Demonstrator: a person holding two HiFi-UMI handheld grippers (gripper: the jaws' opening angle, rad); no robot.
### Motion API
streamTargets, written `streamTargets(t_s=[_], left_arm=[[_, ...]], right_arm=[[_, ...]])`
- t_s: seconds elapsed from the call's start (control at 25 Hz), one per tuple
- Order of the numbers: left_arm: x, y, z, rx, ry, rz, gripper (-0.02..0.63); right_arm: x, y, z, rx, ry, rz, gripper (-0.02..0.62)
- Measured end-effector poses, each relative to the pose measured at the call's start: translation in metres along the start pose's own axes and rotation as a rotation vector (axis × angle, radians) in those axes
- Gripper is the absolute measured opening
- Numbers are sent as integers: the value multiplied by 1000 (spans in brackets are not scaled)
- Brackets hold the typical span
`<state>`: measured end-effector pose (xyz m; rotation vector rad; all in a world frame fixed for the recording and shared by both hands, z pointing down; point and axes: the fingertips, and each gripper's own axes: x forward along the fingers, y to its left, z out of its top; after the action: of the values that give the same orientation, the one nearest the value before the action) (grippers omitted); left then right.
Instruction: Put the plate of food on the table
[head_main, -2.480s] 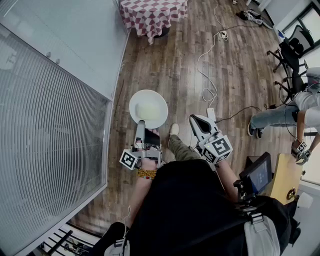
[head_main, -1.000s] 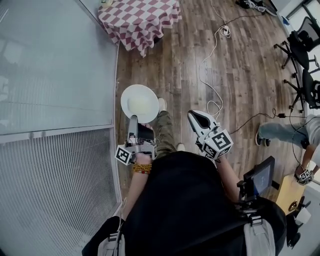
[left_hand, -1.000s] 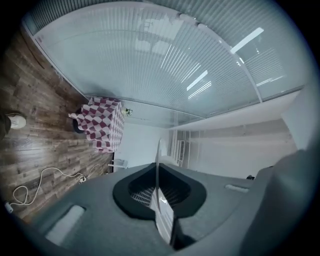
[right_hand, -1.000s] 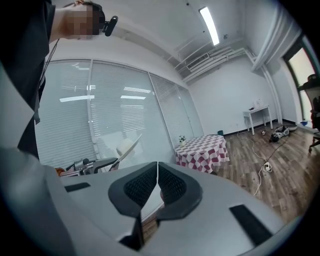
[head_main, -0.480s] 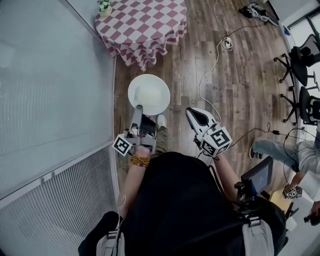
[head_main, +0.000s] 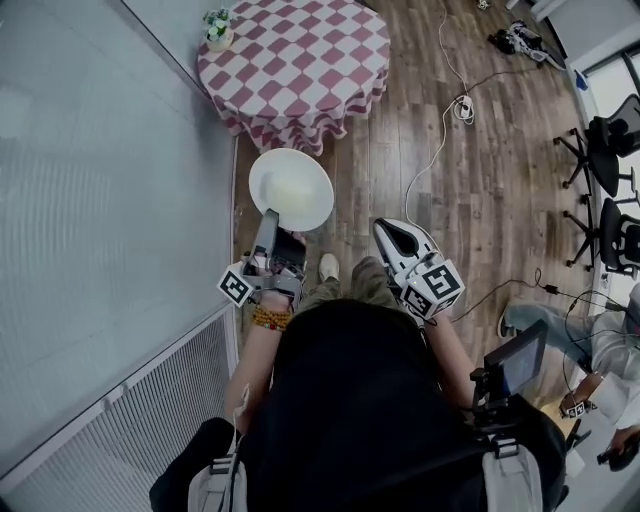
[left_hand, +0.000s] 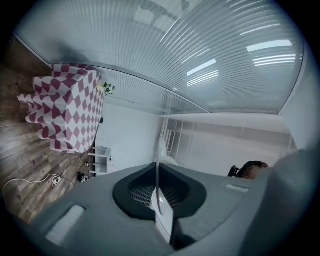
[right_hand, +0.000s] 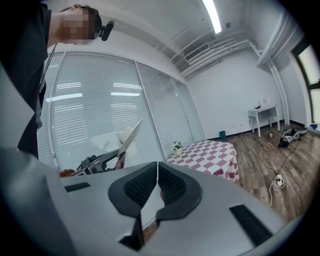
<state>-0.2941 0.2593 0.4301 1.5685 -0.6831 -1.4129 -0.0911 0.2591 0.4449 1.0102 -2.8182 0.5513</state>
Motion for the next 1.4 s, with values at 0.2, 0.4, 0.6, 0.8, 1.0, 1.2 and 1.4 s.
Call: streamTargets(t_s=[0.2, 0.4, 0.6, 0.8, 1.0, 1.2, 1.4], left_arm=[[54, 12, 13, -18, -12, -87, 9], [124, 32, 21, -21, -13, -209, 9], [227, 50, 26, 50, -16, -265, 8], [327, 67, 50, 120, -42, -280, 9], [441, 58, 73, 148, -81, -370, 9], [558, 24, 81, 222, -65, -497, 9], [640, 31, 101, 212, -144, -437, 9]], right_arm=[[20, -52, 19, 30, -34, -55, 14], [44, -121, 24, 61, -46, -96, 14], [86, -208, 54, 104, -38, -91, 14], [130, -265, 103, 93, -74, -46, 14], [155, -319, 121, 103, -78, -48, 14], [170, -355, 143, 97, -87, -39, 14], [177, -385, 149, 127, -89, -53, 14]])
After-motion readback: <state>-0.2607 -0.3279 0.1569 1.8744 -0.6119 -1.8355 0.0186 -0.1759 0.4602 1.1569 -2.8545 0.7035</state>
